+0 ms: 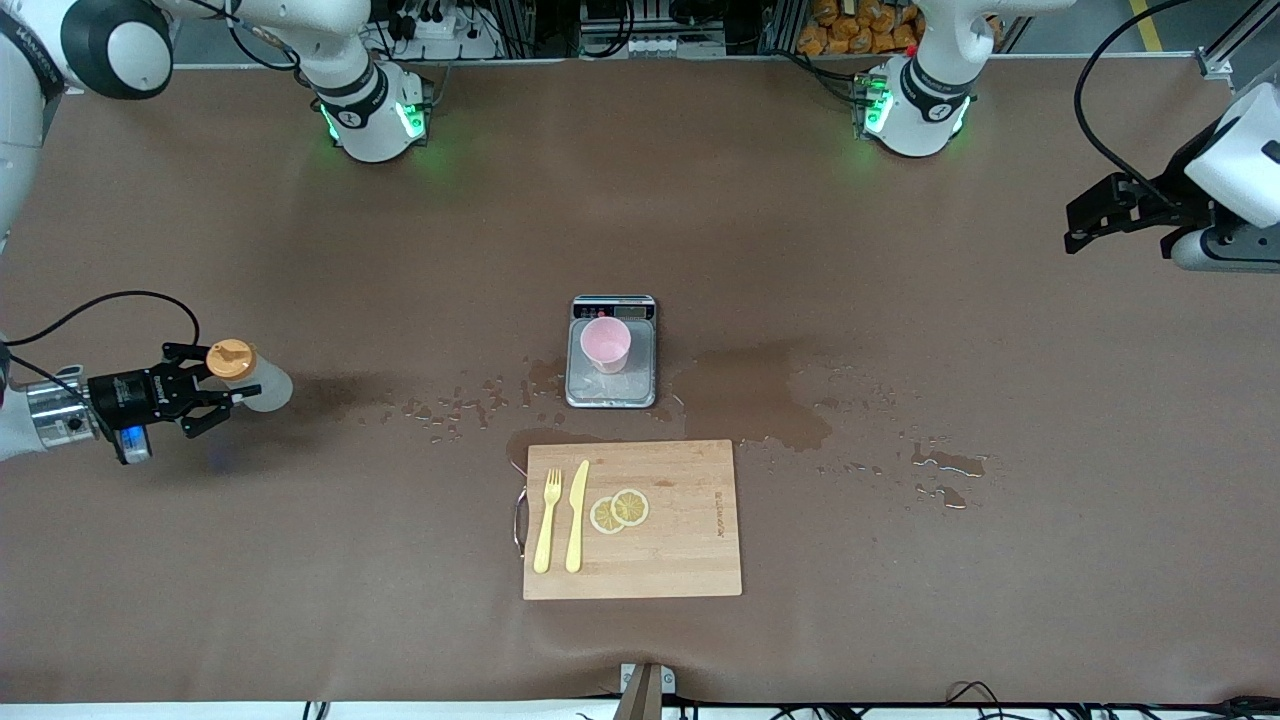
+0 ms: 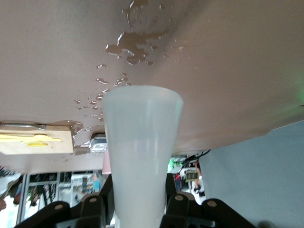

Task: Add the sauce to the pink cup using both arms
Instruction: 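Set the bottle upright on the table and open the right gripper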

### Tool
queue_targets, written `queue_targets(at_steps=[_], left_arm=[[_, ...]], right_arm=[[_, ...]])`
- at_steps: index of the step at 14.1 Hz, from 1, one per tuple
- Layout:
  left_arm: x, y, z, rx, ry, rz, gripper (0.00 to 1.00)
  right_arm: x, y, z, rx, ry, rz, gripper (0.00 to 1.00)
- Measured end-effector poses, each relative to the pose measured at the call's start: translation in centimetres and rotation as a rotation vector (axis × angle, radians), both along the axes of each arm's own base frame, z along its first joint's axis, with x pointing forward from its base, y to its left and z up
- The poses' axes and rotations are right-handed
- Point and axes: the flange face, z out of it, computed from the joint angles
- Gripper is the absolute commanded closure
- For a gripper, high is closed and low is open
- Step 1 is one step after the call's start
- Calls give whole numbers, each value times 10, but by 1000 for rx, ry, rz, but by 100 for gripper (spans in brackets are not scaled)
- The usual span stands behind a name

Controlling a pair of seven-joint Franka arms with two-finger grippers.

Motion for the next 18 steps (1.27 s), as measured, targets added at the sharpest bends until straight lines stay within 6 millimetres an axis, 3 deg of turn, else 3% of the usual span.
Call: queue_targets(at_steps=[3, 10, 13, 15, 16, 18], left_arm=[[0, -1, 0, -10, 1, 3, 0], [0, 0, 1, -40, 4, 9, 0], [0, 0, 1, -40, 4, 9, 0], [0, 1, 1, -40, 4, 10, 0], [0, 1, 0, -40, 4, 10, 0], [0, 2, 0, -40, 5, 11, 0]], right_arm=[[-13, -19, -42, 68, -5, -21, 55], [-32, -42, -79, 130, -37, -35, 50], [-39, -46, -98, 157, -43, -36, 38], [-41, -45, -104, 165, -40, -35, 19], [-41, -45, -105, 166, -40, -35, 0], [-41, -45, -105, 166, -41, -34, 0]])
